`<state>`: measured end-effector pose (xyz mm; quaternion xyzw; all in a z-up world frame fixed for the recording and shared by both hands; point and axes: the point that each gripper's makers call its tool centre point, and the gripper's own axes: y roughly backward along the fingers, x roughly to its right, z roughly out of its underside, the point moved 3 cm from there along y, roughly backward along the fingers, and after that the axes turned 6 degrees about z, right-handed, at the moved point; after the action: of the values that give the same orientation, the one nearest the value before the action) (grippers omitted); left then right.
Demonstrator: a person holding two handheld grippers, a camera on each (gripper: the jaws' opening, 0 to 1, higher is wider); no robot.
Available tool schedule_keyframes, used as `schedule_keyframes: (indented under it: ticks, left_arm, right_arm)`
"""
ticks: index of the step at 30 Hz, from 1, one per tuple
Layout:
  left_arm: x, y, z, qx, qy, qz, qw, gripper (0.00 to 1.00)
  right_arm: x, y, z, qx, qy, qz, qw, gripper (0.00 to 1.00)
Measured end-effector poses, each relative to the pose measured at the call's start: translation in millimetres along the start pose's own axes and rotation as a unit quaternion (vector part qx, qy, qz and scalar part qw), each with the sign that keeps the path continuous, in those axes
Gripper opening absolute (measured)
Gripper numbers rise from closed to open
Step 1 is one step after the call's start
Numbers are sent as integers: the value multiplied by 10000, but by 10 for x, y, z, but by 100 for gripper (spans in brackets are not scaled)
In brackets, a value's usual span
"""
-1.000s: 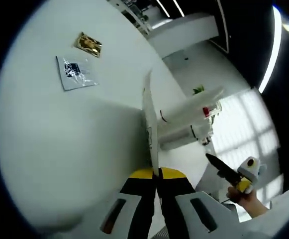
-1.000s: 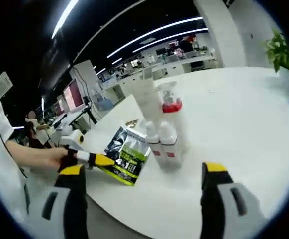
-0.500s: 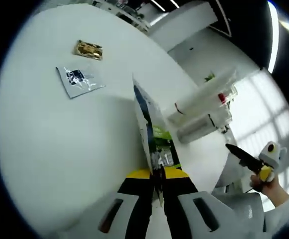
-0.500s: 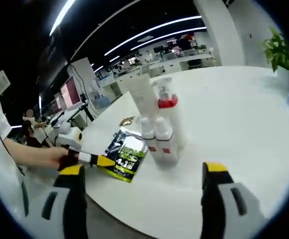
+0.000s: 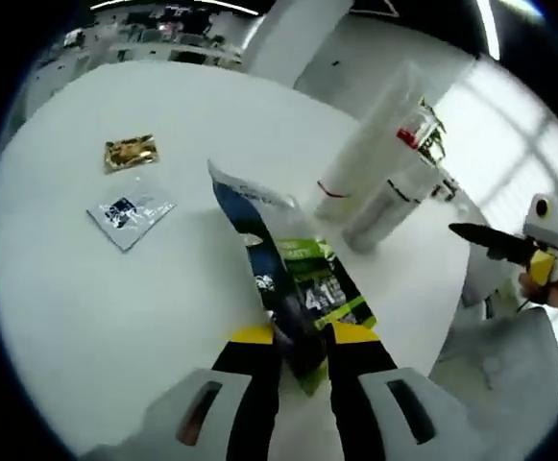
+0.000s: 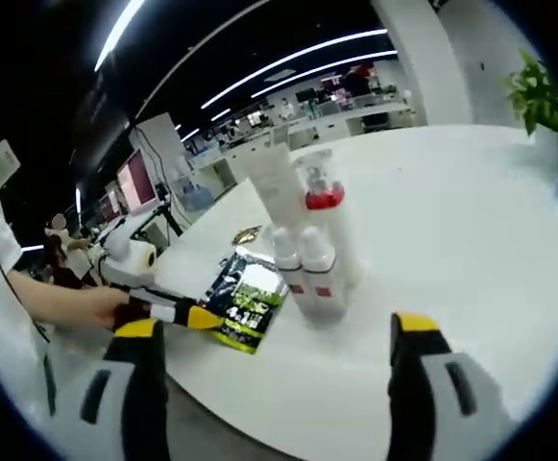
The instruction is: Arrange the skincare products in the storage area until every visible bottle or jar stands upright without overlapping.
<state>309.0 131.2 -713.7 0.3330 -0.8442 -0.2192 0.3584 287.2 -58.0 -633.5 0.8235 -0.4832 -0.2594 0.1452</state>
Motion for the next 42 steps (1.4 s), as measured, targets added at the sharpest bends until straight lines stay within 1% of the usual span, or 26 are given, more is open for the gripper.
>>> schedule_keyframes:
  ticks: [1, 6, 9, 13, 15, 17, 18, 19, 20, 22, 24, 28, 31, 32, 33, 35, 38, 42]
  left_arm:
    - [-7, 5, 3, -34, -97, -38, 9999, 19]
    - [-31, 27, -11, -127, -307, -191, 9993, 28]
    - [-52, 41, -19, -157, -416, -235, 9987, 29]
    - [-92, 73, -28, -265, -699, -374, 9965, 32]
    - [-116, 97, -65, -265, -961, -480, 9939, 33]
    - [-117, 99, -103, -292, -1204, -489, 9911, 35]
    - [-113, 89, -137, -316, -1449, -478, 9878, 36]
    - [-112, 80, -150, -353, -1601, -480, 9853, 36]
    - [-104, 59, -170, -409, -1825, -475, 9812, 38]
    - [-78, 9, -195, -464, -2106, -384, 9757, 40]
    - [-59, -49, -199, -518, -2257, -293, 9724, 41]
    - [-48, -142, -191, -633, -2394, -177, 9687, 43]
    - [-85, -196, -170, -803, -2556, -130, 9633, 45]
    - [-96, -203, -162, -853, -2571, -117, 9626, 45]
    - [-116, -209, -152, -916, -2563, -112, 9622, 46]
    - [-123, -203, -163, -916, -2556, -48, 9624, 46]
    - [-131, -202, -164, -949, -2641, 20, 9598, 46]
    - [-144, -203, -176, -973, -2660, 38, 9590, 46]
  right_arm:
    - [0, 0, 1, -3, -3, -1, 10000, 97]
    - [0, -1, 2, -6, -13, 9, 10000, 97]
    - [-4, 1, 12, -20, 0, 8, 10000, 97]
    - [-4, -1, 24, -35, -5, 10, 10000, 97]
    - [-6, -1, 24, -27, -17, 10, 10000, 97]
    - [-5, 0, 25, -27, -12, 12, 10000, 97]
    - [-4, 0, 26, -27, -9, 13, 10000, 97]
    - [-4, 1, 27, -27, -13, 14, 10000, 97]
    - [-3, 2, 28, -25, -22, 16, 10000, 97]
    - [2, 5, 32, -26, -23, 25, 10000, 97]
    - [9, 8, 34, -25, -24, 38, 10000, 97]
    - [24, 20, 39, -22, -40, 65, 10000, 97]
    - [38, 28, 47, -26, -55, 88, 9999, 97]
    - [41, 29, 48, -26, -57, 92, 9999, 97]
    - [42, 30, 48, -26, -61, 95, 9999, 97]
    - [43, 30, 45, -19, -64, 100, 9999, 97]
    - [47, 27, 49, -27, -69, 102, 9999, 97]
    - [44, 22, 52, -43, -71, 95, 9999, 97]
